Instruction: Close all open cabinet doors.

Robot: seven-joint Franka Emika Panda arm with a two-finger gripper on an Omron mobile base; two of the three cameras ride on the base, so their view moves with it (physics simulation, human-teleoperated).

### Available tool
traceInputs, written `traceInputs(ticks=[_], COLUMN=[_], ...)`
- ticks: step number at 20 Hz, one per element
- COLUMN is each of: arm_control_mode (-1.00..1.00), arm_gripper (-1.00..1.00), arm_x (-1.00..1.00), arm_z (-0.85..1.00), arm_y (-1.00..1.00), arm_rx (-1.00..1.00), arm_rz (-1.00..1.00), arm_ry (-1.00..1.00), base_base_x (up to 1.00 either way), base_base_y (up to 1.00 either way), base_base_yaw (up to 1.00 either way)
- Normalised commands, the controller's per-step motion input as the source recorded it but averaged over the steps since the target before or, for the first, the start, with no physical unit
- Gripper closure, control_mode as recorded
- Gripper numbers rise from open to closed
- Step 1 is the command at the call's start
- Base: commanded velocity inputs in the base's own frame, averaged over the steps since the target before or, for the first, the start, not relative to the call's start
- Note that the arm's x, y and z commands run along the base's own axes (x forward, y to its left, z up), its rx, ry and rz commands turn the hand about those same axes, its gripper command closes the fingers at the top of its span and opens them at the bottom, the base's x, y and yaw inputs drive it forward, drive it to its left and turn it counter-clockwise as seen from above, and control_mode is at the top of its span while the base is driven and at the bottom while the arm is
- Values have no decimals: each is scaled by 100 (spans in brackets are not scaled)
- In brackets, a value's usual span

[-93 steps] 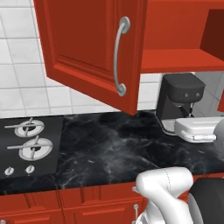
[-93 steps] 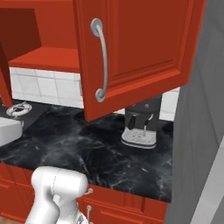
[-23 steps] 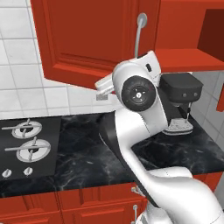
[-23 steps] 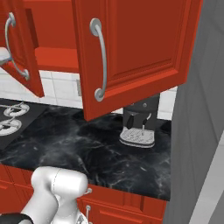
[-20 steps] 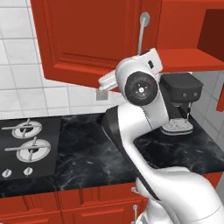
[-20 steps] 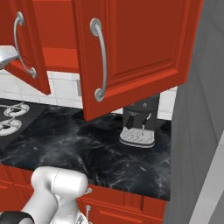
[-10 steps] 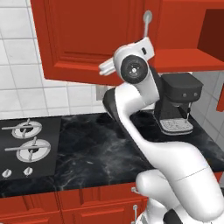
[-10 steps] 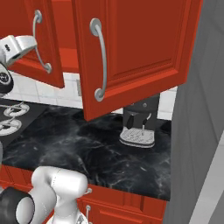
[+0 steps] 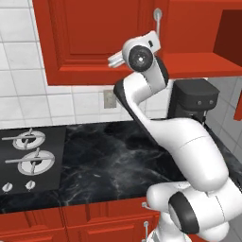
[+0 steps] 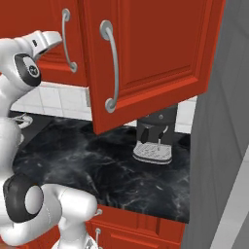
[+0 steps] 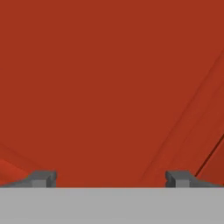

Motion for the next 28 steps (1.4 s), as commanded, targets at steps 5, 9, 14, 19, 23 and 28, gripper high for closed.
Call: traceInputs(ticks=[5, 9, 14, 19, 23, 28], arm_control_mode=[-100, -100, -100, -100, -100, -100], arm_gripper=[-100, -100, -100, -100, -100, -100], arm_x=[100, 100, 91, 11, -27, -86], arm_z=[-1, -2, -8, -16, -7, -4], arm_y=[0, 0, 4, 19, 25, 11], arm_rx=[-2, -2, -2, -8, -6, 1], arm_rz=[0, 0, 0, 0, 0, -11], arm_ry=[0, 0, 0, 0, 0, 0], base_base_x=[0, 0, 0, 0, 0, 0], base_base_y=[0, 0, 0, 0, 0, 0], base_base_yaw=[0, 0, 0, 0, 0, 0])
